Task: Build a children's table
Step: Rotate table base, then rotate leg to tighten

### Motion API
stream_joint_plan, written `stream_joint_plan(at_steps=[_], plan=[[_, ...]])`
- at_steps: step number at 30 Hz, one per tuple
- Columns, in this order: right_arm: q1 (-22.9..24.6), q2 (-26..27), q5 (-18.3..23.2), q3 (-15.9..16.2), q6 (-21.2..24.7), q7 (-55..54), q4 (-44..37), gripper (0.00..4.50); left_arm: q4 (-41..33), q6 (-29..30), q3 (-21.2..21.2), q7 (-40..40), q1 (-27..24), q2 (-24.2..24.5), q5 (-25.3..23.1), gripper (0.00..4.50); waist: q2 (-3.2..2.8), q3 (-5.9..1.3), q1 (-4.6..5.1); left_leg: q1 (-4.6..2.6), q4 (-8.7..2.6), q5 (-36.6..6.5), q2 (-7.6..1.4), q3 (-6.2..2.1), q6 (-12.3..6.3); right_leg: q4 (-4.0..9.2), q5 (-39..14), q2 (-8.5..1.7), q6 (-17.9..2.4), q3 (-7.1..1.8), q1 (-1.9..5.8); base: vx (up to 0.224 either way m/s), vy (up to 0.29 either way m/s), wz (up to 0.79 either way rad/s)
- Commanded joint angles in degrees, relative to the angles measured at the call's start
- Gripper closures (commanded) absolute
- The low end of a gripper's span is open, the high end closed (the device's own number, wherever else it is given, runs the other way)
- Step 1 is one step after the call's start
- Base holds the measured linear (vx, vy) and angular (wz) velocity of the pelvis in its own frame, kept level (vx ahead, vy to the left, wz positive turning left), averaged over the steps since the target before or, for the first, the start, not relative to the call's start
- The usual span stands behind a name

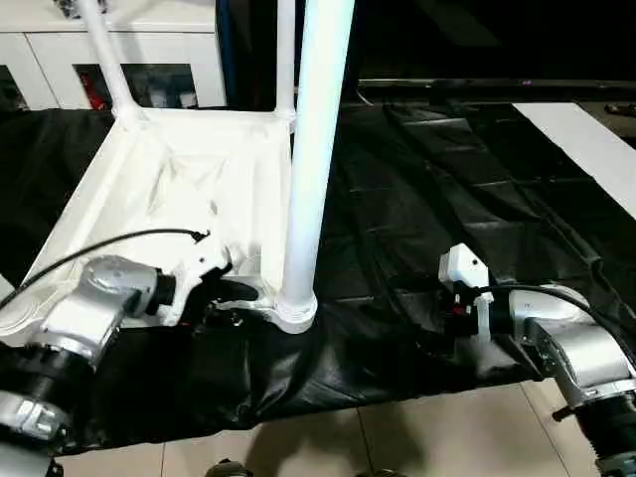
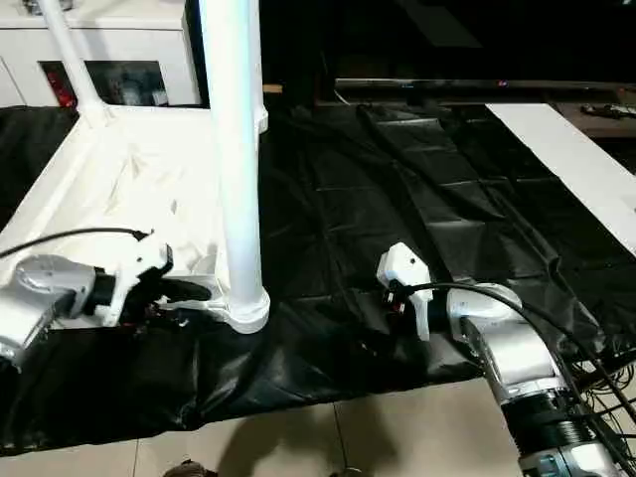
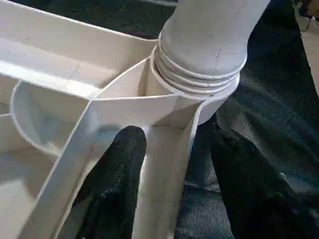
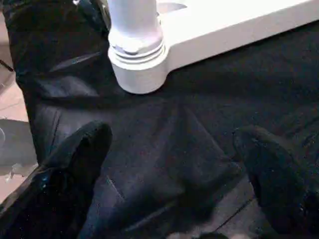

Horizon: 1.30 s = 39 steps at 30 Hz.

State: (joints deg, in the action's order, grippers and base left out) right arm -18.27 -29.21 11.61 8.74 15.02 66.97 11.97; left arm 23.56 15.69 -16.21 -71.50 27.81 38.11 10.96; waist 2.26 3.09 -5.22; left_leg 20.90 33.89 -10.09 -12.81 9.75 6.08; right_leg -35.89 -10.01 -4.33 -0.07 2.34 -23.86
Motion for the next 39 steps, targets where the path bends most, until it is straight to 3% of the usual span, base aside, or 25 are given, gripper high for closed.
stream_joint_plan(at_steps=[1,4,5,6,8,10,14,17,21,26,31,39], plan=[[-1.4,-0.8,-0.1,0.6,0.0,0.7,0.0,0.0,1.2,-1.2,-0.1,0.1,1.3,0.7,-1.9,2.45,-0.45,-3.5,-0.23,-0.65,-4.16,-15.8,0.08,0.47,0.1,4.7,-17.0,-2.49,-10.3,-1.69,2.82,0.0,0.0,0.0],[-1.6,-0.8,-0.1,0.9,0.1,0.8,-0.1,0.0,2.3,-2.0,-0.2,0.5,1.6,0.7,-2.6,2.69,-0.48,-3.6,-0.25,-0.64,-4.15,-15.4,0.02,0.41,0.16,4.67,-17.2,-2.52,-9.8,-1.7,2.81,0.0,0.0,0.0],[-1.8,-0.8,-0.1,1.0,0.3,1.0,-0.2,0.0,3.1,-2.6,-0.4,0.5,1.9,0.9,-3.1,2.89,-0.23,-3.57,-0.2,-0.56,-4.16,-15.2,0.01,0.43,0.13,4.65,-17.0,-2.5,-9.8,-1.7,2.84,0.0,0.0,0.0],[-1.9,-0.8,-0.2,1.3,0.4,1.2,-0.3,0.0,3.8,-3.1,-0.8,0.2,2.1,1.2,-3.7,2.93,-0.4,-3.61,-0.28,-0.56,-4.16,-14.8,0.02,0.4,0.08,4.61,-16.7,-2.53,-9.9,-1.68,2.84,0.0,0.0,0.0],[-2.0,-0.8,-0.2,1.4,0.5,1.5,-0.4,0.0,4.0,-3.3,-1.0,-0.1,2.1,1.6,-4.0,3.07,-0.02,-3.69,-0.26,-0.51,-4.13,-14.2,0.01,0.41,-0.13,4.46,-15.6,-2.5,-10.1,-1.65,2.9,0.0,0.0,0.0],[-2.1,-0.8,-0.2,1.5,0.6,1.5,-0.4,0.0,4.3,-3.5,-1.0,-0.4,2.2,1.7,-4.2,3.17,-0.27,-3.65,-0.27,-0.56,-4.14,-13.9,-0.04,0.43,-0.05,4.32,-15.1,-2.55,-10.4,-1.67,2.81,0.0,0.0,0.0],[-2.4,-0.1,-0.1,2.0,0.4,1.4,-0.1,0.0,5.3,-3.9,-0.7,-0.9,2.3,1.9,-4.6,3.51,-0.17,-3.61,-0.37,-0.58,-4.15,-14.2,-0.04,0.47,0.02,4.37,-15.4,-2.59,-10.5,-1.69,2.78,0.0,0.0,0.0],[-2.9,1.8,0.2,2.0,0.1,-0.1,0.8,0.0,5.1,-3.0,0.3,-0.9,2.0,0.7,-3.3,3.8,0.08,-3.53,-0.33,-0.5,-4.19,-14.7,0.0,0.46,0.11,4.48,-17.3,-2.71,-10.0,-1.68,2.72,0.0,0.0,0.0],[-3.3,6.0,-0.5,2.3,-0.8,-4.4,2.8,0.0,1.1,3.2,1.3,1.6,0.5,-2.7,-0.5,4.11,0.02,-3.45,-0.37,-0.6,-4.3,-15.9,-0.05,0.35,0.84,4.65,-20.0,-2.8,-9.7,-1.62,2.52,0.0,0.0,0.0],[-5.2,10.7,-2.7,2.4,-3.7,-10.6,8.1,0.0,-0.7,5.7,0.8,8.3,-0.5,-8.6,-1.1,4.38,0.29,-3.72,-0.19,-0.32,-4.18,-14.1,-0.07,0.42,0.99,4.28,-16.4,-2.86,-10.4,-1.6,2.72,0.0,0.0,0.0],[-8.4,12.9,-5.4,3.2,-5.2,-15.2,13.2,0.0,-2.0,6.2,-2.0,11.7,-1.2,-12.5,-3.9,4.46,0.45,-3.64,-0.06,-0.32,-4.06,-12.6,0.11,0.57,0.47,4.45,-15.6,-2.59,-9.6,-1.7,2.75,0.0,0.0,0.0],[-12.0,13.5,-8.4,4.4,-8.4,-16.8,19.6,0.0,-3.2,5.7,-6.1,10.3,-1.1,-9.8,-9.2,4.46,0.51,-3.7,0.12,-0.42,-4.28,-13.6,0.03,0.46,0.7,4.49,-16.0,-2.56,-9.1,-1.63,2.73,0.0,0.0,0.0]])
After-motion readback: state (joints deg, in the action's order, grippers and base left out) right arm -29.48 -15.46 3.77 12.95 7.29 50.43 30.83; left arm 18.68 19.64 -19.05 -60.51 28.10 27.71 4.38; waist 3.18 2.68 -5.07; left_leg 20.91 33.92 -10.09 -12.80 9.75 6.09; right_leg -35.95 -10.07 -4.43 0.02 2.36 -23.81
